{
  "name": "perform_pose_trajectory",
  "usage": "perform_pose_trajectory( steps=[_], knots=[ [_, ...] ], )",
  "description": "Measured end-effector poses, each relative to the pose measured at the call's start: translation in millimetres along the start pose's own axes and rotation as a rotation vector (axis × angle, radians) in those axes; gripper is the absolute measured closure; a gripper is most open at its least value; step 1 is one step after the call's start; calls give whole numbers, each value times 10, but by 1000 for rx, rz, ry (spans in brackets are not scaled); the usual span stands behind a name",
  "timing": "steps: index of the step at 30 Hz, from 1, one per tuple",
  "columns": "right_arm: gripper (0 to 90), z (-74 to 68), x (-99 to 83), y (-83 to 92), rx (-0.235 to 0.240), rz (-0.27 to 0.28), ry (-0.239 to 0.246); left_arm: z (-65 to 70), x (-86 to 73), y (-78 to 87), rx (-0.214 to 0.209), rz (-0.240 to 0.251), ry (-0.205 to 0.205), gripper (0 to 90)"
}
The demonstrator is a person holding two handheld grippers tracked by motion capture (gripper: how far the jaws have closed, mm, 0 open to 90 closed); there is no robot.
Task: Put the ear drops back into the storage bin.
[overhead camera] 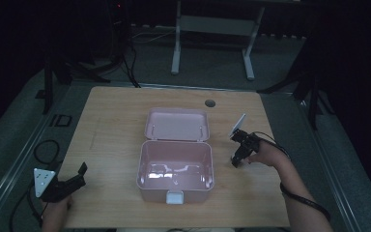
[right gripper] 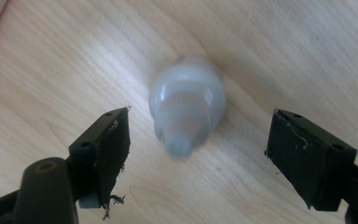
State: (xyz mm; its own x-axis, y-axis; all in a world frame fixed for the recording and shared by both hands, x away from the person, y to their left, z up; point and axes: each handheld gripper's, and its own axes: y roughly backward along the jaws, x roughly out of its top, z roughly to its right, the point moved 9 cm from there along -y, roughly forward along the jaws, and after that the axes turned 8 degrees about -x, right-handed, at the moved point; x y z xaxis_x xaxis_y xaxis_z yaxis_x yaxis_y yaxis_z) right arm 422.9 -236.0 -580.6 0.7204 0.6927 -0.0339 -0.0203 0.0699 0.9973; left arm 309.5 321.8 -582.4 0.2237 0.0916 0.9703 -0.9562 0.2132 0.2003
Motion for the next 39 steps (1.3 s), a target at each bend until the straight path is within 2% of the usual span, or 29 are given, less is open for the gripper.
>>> perform_pose_trajectory(
  steps=[5,7,9,12,13,19,22,24,26,29,32,36,39],
  knots=[
    [252,4,110,-37,-12,-4,1,1,0,1,-1,0,-1,4],
    [299,5,133,-50,-6,-7,5,1,0,1,-1,0,-1,5],
    [345,2,147,-63,-4,-14,5,2,0,1,-1,0,-2,5],
    [364,-8,157,-73,-4,-24,15,2,0,1,-1,0,-2,5],
    [407,-17,161,-79,2,-28,11,2,0,1,-1,0,-2,5],
    [459,-43,170,-148,-12,-70,38,2,0,1,1,0,-2,5],
    [496,-46,175,-174,-20,-68,52,2,0,1,1,0,-3,5],
    [558,-51,189,-165,-23,-55,58,1,0,1,1,0,-2,5],
    [592,-53,193,-148,-40,-54,74,1,0,0,2,0,-2,5],
    [593,-76,189,-134,-42,-55,108,1,0,1,2,0,-2,5],
    [594,-89,177,-93,-68,-47,148,-1,-1,-1,3,-2,-1,5],
    [594,-97,138,-63,-79,-50,173,0,-1,-1,2,-1,-2,5],
    [594,-125,78,-54,-76,-57,231,-1,-1,-1,3,-2,-1,5]
  ],
)
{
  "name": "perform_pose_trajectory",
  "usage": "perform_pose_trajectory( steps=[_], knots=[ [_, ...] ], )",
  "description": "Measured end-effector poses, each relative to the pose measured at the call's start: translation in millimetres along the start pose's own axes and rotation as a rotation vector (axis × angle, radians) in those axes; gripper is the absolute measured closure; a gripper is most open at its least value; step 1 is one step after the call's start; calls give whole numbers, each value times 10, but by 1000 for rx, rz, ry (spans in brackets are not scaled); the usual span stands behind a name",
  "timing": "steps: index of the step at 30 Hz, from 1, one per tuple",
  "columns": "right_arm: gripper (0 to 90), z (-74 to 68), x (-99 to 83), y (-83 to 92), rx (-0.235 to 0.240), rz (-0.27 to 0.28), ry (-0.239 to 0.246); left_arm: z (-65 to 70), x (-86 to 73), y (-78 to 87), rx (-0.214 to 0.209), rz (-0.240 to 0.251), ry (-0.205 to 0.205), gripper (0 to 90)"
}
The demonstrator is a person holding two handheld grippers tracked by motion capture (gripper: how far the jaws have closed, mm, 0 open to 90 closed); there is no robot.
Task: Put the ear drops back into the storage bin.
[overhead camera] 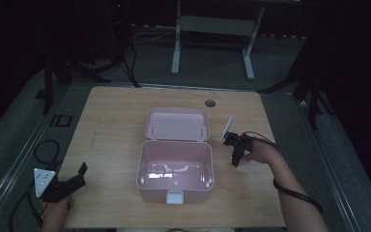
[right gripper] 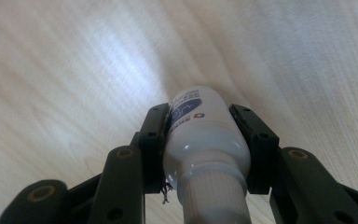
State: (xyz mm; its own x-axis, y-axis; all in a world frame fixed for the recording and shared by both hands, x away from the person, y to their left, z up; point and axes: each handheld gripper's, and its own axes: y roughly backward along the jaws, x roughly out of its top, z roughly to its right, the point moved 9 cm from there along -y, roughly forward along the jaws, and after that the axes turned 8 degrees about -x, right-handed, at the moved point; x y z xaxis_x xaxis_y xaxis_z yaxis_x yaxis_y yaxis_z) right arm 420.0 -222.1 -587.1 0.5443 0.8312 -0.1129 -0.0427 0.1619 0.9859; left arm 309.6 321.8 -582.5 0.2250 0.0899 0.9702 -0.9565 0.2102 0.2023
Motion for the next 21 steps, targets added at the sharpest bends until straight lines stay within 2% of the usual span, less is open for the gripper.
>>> perform_pose_trajectory(
  steps=[5,8,11,13,14,16,21],
  knots=[
    [594,-97,-80,-4,14,16,122,1,0,1,-1,1,0,4],
    [594,-207,-126,-9,56,32,192,0,0,0,0,0,0,5],
    [594,-280,-155,-4,66,52,260,1,0,1,0,0,-1,5],
    [594,-308,-174,14,40,65,319,1,0,1,-1,1,0,5],
    [594,-329,-188,33,42,69,340,1,0,1,0,1,0,5],
    [594,-359,-206,68,30,79,375,0,0,0,-1,0,0,5],
    [594,-423,-253,120,18,78,412,1,0,0,1,1,-1,4]
  ],
)
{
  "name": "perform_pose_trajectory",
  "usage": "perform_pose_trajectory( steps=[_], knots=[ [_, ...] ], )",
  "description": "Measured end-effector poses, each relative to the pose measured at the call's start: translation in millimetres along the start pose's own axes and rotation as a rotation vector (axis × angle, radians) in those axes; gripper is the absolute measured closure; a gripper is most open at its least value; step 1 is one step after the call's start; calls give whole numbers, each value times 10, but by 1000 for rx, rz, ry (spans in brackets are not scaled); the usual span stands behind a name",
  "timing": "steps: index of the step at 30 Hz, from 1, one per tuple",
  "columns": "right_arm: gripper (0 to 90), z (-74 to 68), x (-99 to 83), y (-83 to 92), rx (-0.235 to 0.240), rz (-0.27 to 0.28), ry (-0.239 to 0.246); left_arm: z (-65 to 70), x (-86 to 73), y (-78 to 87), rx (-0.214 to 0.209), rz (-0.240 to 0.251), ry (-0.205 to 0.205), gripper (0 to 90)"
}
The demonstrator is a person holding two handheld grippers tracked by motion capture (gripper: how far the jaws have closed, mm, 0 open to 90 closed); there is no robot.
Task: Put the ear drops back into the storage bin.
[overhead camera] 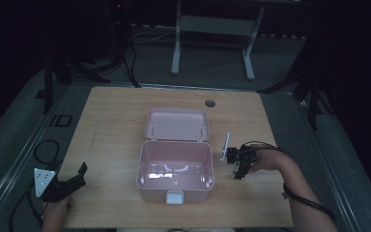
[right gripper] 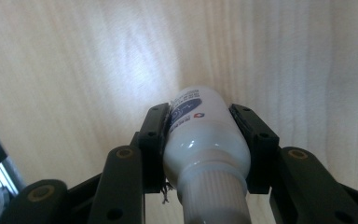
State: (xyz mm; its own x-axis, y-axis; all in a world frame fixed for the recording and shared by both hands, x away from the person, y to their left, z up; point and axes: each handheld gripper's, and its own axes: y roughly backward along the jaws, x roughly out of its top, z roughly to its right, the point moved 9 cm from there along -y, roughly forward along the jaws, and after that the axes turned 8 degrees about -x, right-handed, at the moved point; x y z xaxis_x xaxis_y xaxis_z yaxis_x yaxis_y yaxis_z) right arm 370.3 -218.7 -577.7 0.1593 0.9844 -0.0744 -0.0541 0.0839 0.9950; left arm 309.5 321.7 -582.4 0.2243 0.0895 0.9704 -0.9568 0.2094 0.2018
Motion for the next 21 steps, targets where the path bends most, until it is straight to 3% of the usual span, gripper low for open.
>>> perform_pose_trajectory(
  steps=[10,21],
  knots=[
    [594,-136,-29,54,-48,-22,95,1,-1,0,1,-2,-2,5],
    [595,-293,2,137,-36,-3,158,-1,-2,-1,3,-3,-2,4]
  ],
)
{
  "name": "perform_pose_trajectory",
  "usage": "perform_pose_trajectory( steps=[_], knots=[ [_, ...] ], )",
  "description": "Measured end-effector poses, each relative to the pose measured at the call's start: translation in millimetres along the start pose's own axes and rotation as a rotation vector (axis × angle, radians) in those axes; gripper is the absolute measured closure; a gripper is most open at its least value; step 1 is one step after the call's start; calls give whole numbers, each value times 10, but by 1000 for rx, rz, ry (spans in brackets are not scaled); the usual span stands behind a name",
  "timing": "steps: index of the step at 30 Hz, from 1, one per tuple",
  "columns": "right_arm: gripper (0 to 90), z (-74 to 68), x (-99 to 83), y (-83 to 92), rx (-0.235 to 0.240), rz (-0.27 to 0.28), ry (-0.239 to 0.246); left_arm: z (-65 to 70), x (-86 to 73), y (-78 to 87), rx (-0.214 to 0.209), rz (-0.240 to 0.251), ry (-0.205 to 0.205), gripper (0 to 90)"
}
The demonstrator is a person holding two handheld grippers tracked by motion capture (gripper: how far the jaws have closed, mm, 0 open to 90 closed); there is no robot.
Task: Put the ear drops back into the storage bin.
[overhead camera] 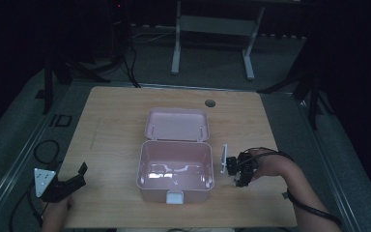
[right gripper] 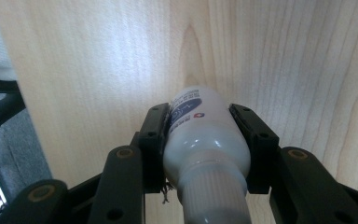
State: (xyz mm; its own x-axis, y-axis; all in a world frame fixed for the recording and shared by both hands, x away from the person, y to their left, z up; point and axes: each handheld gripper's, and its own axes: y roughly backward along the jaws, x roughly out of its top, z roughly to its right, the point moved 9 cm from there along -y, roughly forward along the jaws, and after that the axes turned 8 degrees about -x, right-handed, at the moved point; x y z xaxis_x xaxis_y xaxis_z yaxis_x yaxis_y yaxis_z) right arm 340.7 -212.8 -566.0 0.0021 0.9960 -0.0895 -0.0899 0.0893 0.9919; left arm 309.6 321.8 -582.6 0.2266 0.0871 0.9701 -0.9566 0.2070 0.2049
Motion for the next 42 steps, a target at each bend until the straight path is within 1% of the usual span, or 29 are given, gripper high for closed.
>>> perform_pose_trajectory(
  steps=[3,9,13,17,18,19,27,30,34,35,39,42],
  knots=[
    [595,-12,21,59,0,10,2,-2,0,0,0,-1,1,5],
    [595,-24,50,170,-9,11,3,-2,0,0,1,-1,1,5],
    [595,-46,73,252,-9,22,20,-3,-1,-1,1,-2,1,5],
    [595,-49,92,340,-18,30,25,-4,0,-1,1,-1,2,5],
    [595,-49,92,340,-18,30,25,-4,0,-1,1,-1,2,5],
    [595,-55,96,396,-19,29,23,-4,-1,-1,1,-2,1,5],
    [595,-41,109,587,-25,37,26,-4,0,-1,2,-1,3,5],
    [596,-26,111,647,-31,28,29,-5,0,-1,1,0,4,5],
    [596,-10,121,708,-38,28,32,-5,0,-1,1,-1,3,5],
    [596,-1,134,758,-44,29,36,-5,0,-1,1,0,4,5],
    [596,16,159,870,-51,21,34,-4,0,-1,1,0,4,5],
    [595,22,181,955,-52,4,37,-5,1,-1,1,1,4,5]
  ],
)
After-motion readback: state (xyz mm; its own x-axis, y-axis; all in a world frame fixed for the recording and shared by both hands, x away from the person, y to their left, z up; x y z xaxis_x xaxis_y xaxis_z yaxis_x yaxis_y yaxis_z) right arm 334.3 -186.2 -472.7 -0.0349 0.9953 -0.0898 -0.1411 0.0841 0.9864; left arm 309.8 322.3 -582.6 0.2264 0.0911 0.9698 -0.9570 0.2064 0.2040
